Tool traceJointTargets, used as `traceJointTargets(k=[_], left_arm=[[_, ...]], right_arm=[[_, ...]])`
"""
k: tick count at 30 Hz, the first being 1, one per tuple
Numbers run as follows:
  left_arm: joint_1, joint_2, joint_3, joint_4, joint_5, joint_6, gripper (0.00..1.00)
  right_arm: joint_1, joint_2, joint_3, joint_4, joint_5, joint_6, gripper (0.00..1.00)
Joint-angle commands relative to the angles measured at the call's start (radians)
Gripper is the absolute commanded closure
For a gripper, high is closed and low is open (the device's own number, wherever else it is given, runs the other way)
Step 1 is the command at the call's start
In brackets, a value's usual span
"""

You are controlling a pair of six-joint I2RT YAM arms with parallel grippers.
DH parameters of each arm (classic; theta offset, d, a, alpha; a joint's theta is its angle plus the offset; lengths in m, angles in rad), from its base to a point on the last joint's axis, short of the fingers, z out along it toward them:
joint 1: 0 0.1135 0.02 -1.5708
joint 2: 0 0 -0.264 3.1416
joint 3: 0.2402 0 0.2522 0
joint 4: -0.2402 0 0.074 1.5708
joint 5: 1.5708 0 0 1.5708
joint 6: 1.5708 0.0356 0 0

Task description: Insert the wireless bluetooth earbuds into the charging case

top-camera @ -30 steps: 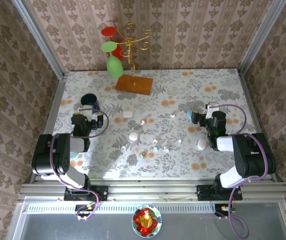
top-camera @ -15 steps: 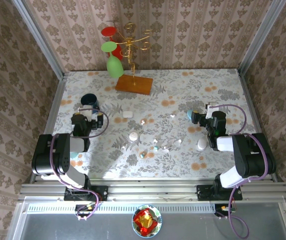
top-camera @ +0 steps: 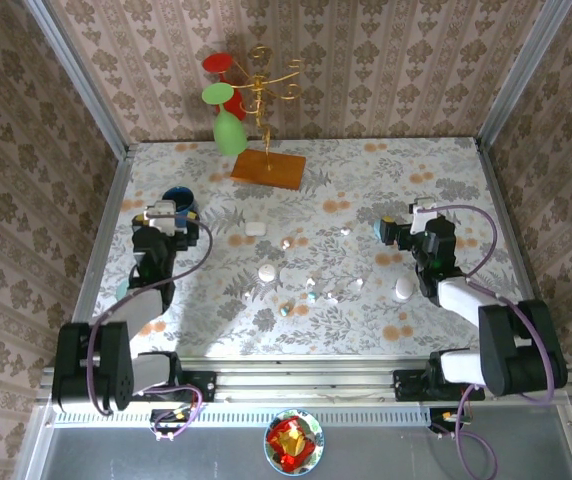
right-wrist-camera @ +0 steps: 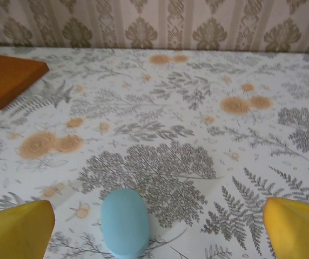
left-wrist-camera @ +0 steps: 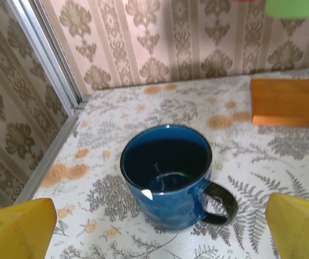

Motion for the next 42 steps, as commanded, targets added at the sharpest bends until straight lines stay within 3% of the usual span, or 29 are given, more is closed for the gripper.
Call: traceJointTargets(k=[1, 7, 16, 26, 35, 42], left_arm=[[-0.039, -0.098, 0.017, -0.178, -0.005, 0.012, 0.00], [-0.164, -0.183, 0.096, -0.411, 0.006, -0.094, 0.00], [-0.381, -0.159, 0.190, -0.698, -0.040, -0.286, 0.00], [-0.347, -0.108, 0.165, -0.756, -0.071, -0.525, 0.00], [-0.385, 0.213, 0.423, -0.866, -0.110, -0.448, 0.00], [-0.368, 0.448, 0.652, -0.979, -0.012, -0.417, 0.00]], right_arm=[[0.036, -0.069, 0.047, -0.154, -0.051, -0.032, 0.00], [0.152, -0.093, 0.202, -0.474, -0.159, 0.042, 0.00], [0.407, 0.073, 0.417, -0.771, -0.185, 0.113, 0.00], [0.532, 0.335, 0.584, -0.811, -0.153, 0.185, 0.00], [0.569, 0.349, 0.541, -0.746, -0.115, 0.172, 0.00], [0.570, 0.330, 0.509, -0.684, -0.117, 0.104, 0.00]])
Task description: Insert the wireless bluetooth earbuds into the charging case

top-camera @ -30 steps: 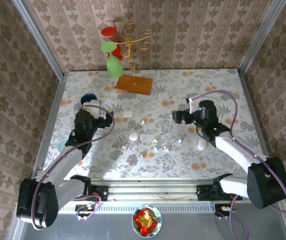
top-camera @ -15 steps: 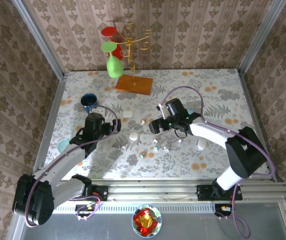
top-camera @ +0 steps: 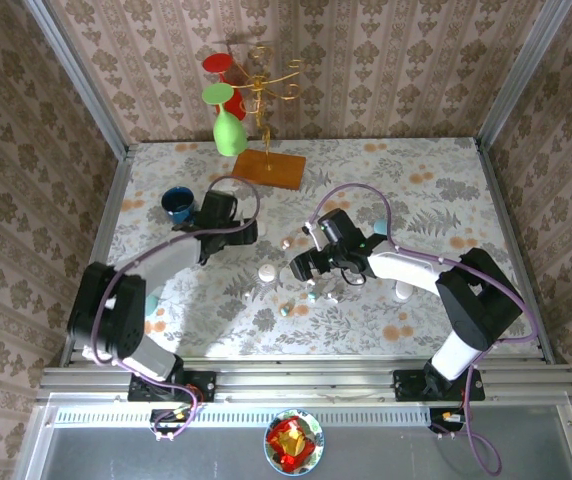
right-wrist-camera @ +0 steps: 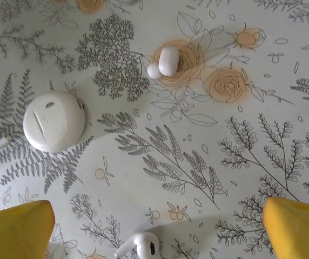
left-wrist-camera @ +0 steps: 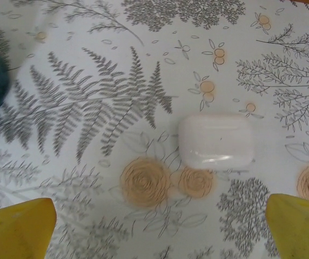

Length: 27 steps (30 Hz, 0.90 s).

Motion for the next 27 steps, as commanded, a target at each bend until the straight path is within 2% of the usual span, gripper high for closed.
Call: traceJointTargets(k=[1, 9, 14, 22, 27], left_arm=[[0.012, 0.092, 0.105, -0.124, 0.033, 0.027, 0.00], [0.002, 0.331, 0.389, -0.267, 0.062, 0.138, 0.00], [0.012, 0.435, 0.525, -0.316, 0.182, 0.325, 0.00], [0.044, 0.530, 0.642, -0.426, 0.433, 0.474, 0.00], [0.045, 0.547, 0.646, -0.446, 0.445, 0.477, 0.03]], right_arm=[[-0.002, -0.026, -0.001, 0.038, 0.025, -0.038, 0.00], [-0.002, -0.023, -0.011, 0.048, 0.013, -0.035, 0.00], [-0.002, -0.028, -0.022, 0.048, 0.005, -0.033, 0.00], [-0.006, -0.049, -0.034, 0.065, 0.006, 0.002, 0.00], [-0.006, -0.046, -0.027, 0.050, 0.011, -0.007, 0.00]])
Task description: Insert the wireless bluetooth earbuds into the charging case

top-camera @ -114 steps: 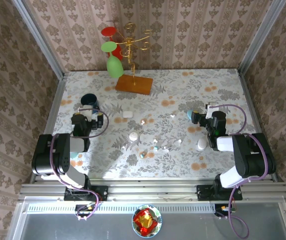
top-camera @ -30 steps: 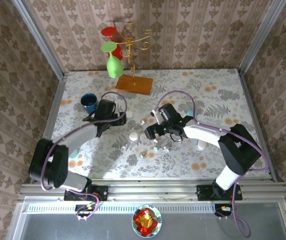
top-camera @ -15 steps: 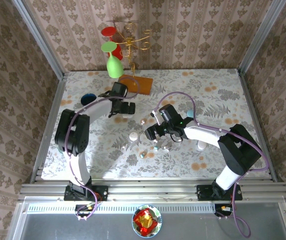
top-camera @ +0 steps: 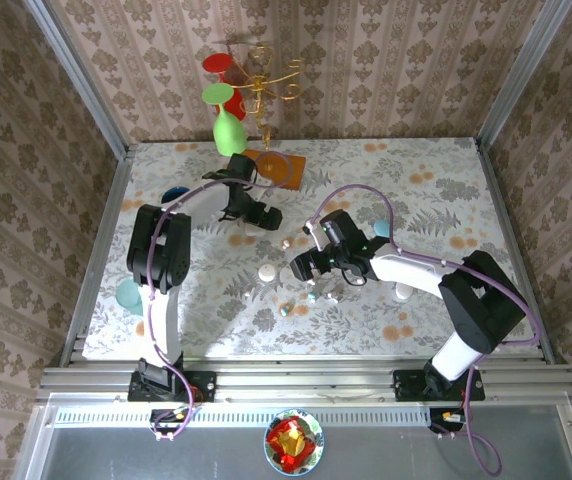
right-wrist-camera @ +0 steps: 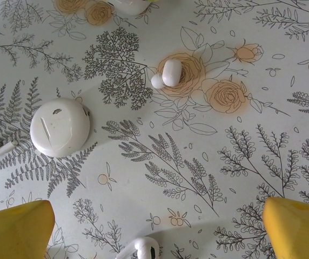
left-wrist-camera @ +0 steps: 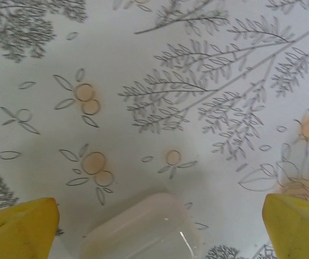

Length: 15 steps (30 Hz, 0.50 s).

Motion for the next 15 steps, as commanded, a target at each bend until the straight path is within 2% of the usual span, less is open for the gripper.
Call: traceJointTargets(k=[1, 7, 15], left_arm=[[0.008, 0.024, 0.021, -0.071, 0.065, 0.050, 0.03], [0.009, -0.019, -0.063, -0.056, 0.064, 0.022, 0.04], [-0.015, -0.080, -0.164, -0.028, 0.023, 0.039, 0.14]], right_arm=[[-0.004, -0.027, 0.000, -0.002, 0.011, -0.001, 0.00], [-0.004, -0.049, 0.003, -0.003, -0.038, -0.007, 0.00], [-0.004, -0.039, 0.024, 0.000, -0.031, -0.004, 0.00]])
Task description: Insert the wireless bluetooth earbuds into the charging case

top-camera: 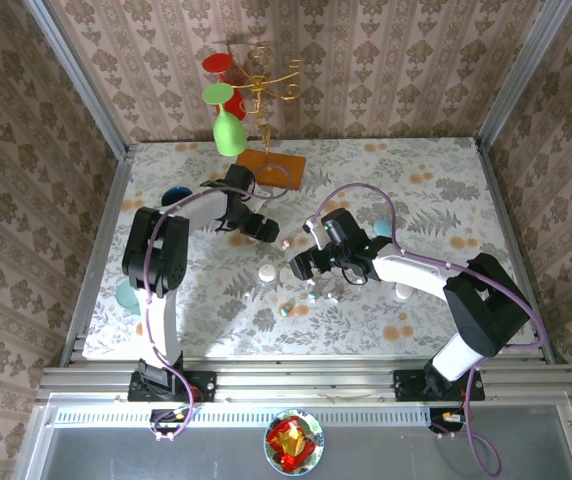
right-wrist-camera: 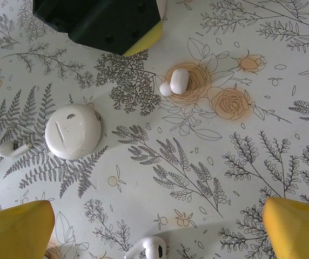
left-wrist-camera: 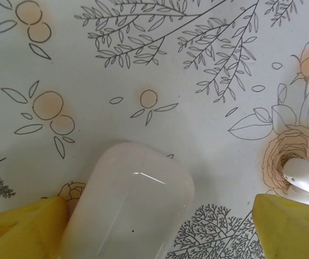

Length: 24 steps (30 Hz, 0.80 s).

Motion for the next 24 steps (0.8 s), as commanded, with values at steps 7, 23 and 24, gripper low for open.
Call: traceJointTargets(k=[7, 23, 24], left_arm=[[-0.039, -0.034, -0.068, -0.042, -0.102, 0.045, 0.27], [-0.098, 0.026, 0.028, -0.111, -0.261, 0.075, 0.59], [-0.099, 0.014, 0.022, -0.107, -0.248, 0.080, 0.59]], right_arm=[[-0.005, -0.016, 0.015, 0.016, -0.007, 0.015, 0.00], [-0.037, -0.089, -0.030, 0.063, 0.046, 0.139, 0.00], [-0.051, -0.101, -0.041, 0.073, 0.048, 0.158, 0.00]])
